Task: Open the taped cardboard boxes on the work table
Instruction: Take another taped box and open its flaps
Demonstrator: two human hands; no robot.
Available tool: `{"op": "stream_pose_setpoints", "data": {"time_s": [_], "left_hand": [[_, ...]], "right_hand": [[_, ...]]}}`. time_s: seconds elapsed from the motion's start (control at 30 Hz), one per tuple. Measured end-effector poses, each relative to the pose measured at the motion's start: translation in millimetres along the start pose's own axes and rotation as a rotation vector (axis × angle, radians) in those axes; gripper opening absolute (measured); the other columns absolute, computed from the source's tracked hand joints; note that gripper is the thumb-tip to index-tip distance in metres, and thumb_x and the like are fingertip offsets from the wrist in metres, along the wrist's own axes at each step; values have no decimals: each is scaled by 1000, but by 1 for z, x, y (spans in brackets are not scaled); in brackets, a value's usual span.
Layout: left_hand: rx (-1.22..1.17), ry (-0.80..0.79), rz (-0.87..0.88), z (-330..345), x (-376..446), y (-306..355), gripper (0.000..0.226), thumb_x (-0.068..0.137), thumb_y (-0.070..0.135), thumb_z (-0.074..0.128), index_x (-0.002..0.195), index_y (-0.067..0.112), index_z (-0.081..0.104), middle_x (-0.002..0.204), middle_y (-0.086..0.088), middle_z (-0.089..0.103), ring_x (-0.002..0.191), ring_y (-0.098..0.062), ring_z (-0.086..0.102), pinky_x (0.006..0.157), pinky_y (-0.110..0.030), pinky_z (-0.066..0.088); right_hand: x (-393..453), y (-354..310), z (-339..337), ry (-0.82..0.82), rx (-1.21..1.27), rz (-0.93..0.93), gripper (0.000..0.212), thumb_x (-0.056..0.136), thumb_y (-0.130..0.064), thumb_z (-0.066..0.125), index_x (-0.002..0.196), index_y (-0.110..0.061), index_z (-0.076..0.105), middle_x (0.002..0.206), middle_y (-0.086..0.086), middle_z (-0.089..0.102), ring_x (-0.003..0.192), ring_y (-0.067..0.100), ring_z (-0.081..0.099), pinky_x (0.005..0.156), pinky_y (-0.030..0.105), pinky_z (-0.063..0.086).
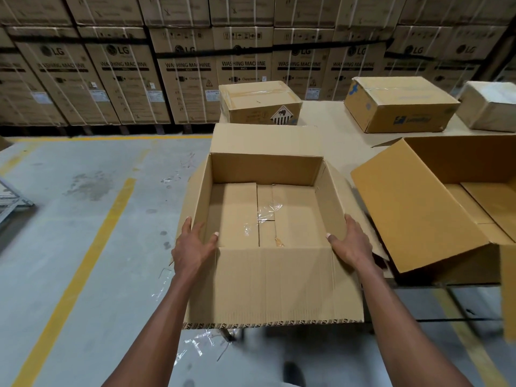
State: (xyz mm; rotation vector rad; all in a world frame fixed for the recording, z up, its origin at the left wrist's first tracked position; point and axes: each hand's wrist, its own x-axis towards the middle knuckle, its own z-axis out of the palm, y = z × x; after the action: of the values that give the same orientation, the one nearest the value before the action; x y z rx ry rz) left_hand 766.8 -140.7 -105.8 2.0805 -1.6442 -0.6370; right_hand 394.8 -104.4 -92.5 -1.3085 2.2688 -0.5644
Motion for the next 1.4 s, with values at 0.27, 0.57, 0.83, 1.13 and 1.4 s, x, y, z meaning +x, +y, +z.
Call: {"op": "stream_pose_setpoints", "data": {"time_s": [0.27, 0.57, 0.83, 1.13, 1.4], "left_hand": [[-201, -44, 102, -14, -9, -22, 78, 82, 69, 49, 145, 24, 52, 166, -3, 24, 147, -27, 35, 116, -55, 33], [-399, 75, 152, -53, -72, -44, 42, 98, 38, 61, 139, 29, 58, 154, 5, 45, 142, -12, 40, 114, -34, 34], [-619, 128, 20, -86, -117, -61, 38, 98, 34, 63, 136, 35, 57, 121, 18, 67, 107, 0, 64, 86, -19, 50], [-775, 133, -34, -113, -75, -120, 30, 93, 40, 64, 123, 38, 66, 108, 9, 73, 102, -16, 69, 91, -40, 56], [-822, 46, 8, -193, 8, -191, 27, 87, 44, 64, 111, 36, 71, 104, 8, 75, 97, -14, 72, 93, -43, 55]], "right_hand": [[-37, -7, 15, 137, 270, 1, 62, 93, -37, 67, 149, -23, 44, 158, 7, 38, 147, 30, 33, 118, 52, 31], [-103, -60, 34, 218, 456, -106, 41, 93, -26, 67, 133, -28, 59, 151, 6, 45, 142, 25, 40, 114, 43, 38], [-157, -114, 73, 70, 651, -250, 34, 92, -18, 69, 123, -32, 67, 126, -15, 64, 120, 9, 57, 110, 36, 45], [-196, -200, 133, -29, 786, -280, 27, 95, -14, 66, 119, -26, 70, 111, -18, 70, 92, -6, 66, 80, 9, 50], [-192, -326, 219, 29, 926, -253, 19, 95, -16, 67, 111, -25, 72, 105, -9, 74, 91, 11, 71, 81, 33, 59]]}}
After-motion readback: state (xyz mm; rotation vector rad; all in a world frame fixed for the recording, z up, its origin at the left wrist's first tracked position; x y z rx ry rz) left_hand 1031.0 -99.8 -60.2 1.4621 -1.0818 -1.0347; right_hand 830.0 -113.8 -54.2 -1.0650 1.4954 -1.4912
